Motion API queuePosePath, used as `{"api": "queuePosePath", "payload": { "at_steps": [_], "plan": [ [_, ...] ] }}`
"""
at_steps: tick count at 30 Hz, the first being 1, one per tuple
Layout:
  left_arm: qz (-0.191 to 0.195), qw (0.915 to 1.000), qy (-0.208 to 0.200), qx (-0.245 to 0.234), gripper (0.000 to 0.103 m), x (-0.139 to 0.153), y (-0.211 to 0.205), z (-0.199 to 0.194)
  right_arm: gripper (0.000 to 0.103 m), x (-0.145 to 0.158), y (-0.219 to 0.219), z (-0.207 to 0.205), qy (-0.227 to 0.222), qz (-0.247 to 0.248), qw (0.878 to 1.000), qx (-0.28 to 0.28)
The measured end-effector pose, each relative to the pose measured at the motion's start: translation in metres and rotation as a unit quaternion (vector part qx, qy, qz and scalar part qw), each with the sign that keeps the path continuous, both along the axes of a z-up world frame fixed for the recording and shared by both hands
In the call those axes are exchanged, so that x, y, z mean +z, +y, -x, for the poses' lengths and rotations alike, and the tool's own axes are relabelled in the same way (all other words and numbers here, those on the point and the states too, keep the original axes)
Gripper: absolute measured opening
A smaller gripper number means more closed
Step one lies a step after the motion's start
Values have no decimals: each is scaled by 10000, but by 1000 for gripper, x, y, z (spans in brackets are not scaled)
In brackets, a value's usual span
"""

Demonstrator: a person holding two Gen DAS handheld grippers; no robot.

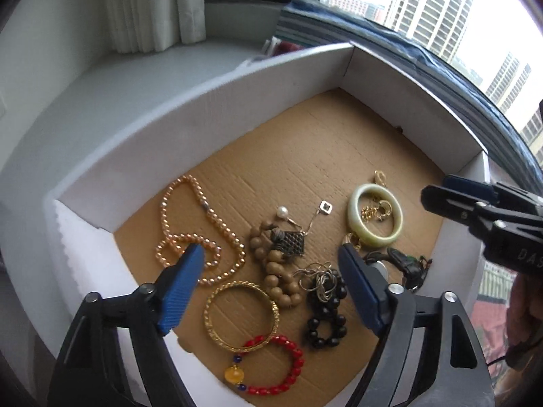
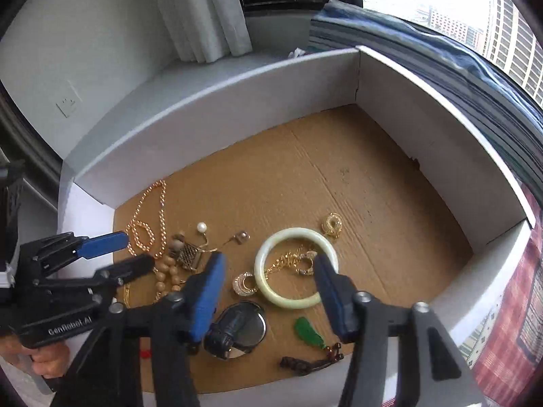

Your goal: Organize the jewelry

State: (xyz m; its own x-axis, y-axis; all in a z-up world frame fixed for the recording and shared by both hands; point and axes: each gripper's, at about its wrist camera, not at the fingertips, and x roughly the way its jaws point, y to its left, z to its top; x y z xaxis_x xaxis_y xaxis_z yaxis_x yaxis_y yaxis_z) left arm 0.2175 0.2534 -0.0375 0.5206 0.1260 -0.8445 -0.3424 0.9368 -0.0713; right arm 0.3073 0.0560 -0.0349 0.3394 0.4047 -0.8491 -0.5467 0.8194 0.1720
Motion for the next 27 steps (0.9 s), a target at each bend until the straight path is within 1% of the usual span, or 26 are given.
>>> {"api": "queuePosePath", "payload": {
  "at_steps": [2, 3, 4, 6, 11, 15, 19, 20, 23, 25, 27],
  "plan": [
    [-273, 9994, -209, 54, 94, 13, -8, 15, 58, 16, -13, 7, -136, -182, 9996, -139],
    [-363, 9988, -315, 101, 96, 19, -12, 23, 61, 23, -19, 13, -230, -231, 9992, -221],
    [-452, 9979, -434, 168, 101, 26, -15, 30, 69, 29, -23, 19, -333, -242, 9987, -294],
    [-593, 9956, -662, 304, 101, 37, -21, 45, 75, 38, -27, 32, -524, -178, 9977, -394],
    [-846, 9912, -931, 409, 102, 54, -35, 66, 75, 55, -36, 64, -735, -97, 9967, -339],
    [-1142, 9879, -916, 506, 102, 64, -43, 74, 75, 66, -33, 83, -969, 37, 9949, -279],
    [-1491, 9821, -968, 628, 102, 71, -50, 86, 76, 71, -31, 97, -1147, 191, 9929, -243],
    [-1503, 9818, -968, 644, 102, 73, -51, 90, 76, 71, -30, 101, -1185, 229, 9924, -245],
    [-1362, 9838, -948, 683, 102, 74, -47, 99, 79, 72, -26, 110, -1267, 317, 9911, -262],
    [-1252, 9858, -841, 739, 102, 74, -45, 103, 79, 72, -24, 115, -1301, 359, 9904, -287],
    [-1169, 9881, -743, 664, 102, 74, -43, 105, 79, 72, -22, 118, -1351, 421, 9895, -306]
  ]
}}
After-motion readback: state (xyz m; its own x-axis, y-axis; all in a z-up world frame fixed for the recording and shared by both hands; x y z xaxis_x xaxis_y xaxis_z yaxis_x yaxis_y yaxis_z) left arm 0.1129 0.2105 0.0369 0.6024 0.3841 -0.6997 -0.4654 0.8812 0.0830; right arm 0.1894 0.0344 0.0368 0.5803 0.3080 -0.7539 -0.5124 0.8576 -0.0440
